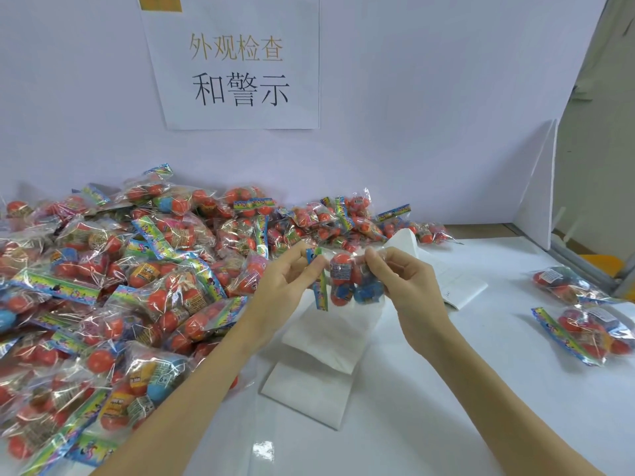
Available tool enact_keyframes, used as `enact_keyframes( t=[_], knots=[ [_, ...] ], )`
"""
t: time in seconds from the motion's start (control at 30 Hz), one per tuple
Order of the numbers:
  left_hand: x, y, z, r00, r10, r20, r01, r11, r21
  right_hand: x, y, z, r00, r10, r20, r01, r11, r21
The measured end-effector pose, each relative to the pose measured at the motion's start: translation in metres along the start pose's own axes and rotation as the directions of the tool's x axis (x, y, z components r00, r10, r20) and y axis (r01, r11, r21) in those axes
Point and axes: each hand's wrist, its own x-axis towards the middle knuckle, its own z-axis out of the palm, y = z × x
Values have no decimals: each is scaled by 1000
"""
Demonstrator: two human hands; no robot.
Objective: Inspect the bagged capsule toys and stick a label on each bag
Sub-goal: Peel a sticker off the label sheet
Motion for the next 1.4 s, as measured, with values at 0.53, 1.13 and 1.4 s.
enact_keyframes(
  t=[0.53,1.13,1.4],
  knots=[
    [-2,0,3,999,-48,-5,48,999,-4,0,3,-1,989,130,67,-135,988,77],
    [0,-2,3,992,-64,-108,59,997,-43,-6,-1,-1,971,60,230,20,944,-331],
    [4,-2,-5,985,-152,-83,125,956,-266,-5,2,-1,987,22,162,2,989,-147]
  ],
)
